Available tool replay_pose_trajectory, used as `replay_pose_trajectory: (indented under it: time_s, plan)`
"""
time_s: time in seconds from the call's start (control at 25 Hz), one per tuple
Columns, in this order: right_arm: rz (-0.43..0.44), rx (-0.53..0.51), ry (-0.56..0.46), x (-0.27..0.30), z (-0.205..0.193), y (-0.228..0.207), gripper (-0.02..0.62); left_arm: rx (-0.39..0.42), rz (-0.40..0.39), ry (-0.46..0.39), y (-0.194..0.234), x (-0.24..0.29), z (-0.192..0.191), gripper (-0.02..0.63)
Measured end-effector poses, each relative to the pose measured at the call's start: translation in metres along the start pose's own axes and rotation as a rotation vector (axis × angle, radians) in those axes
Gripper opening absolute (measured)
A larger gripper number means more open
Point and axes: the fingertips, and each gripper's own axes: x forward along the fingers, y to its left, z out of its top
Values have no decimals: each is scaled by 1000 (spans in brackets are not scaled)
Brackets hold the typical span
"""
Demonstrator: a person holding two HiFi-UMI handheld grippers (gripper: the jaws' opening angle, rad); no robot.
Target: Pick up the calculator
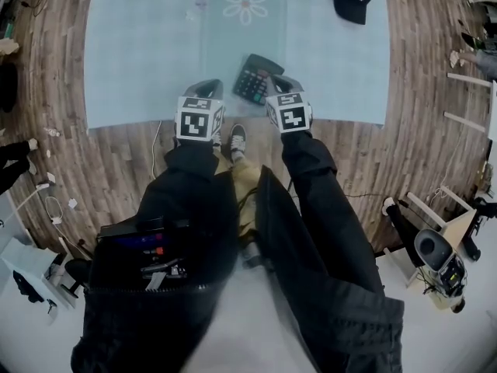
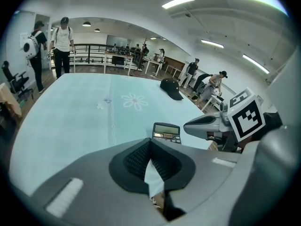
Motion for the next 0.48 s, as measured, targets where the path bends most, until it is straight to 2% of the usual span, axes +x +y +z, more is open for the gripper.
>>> replay_pose_trajectory:
  time_s: [0.24,0.48]
  plan:
    - [-5,-77,71,25,-12,-26,31,-17,-1,15,4,12,0,2]
    - [36,-117,113,43,-14,-36,72,-4,-13,38,1,17,-1,2]
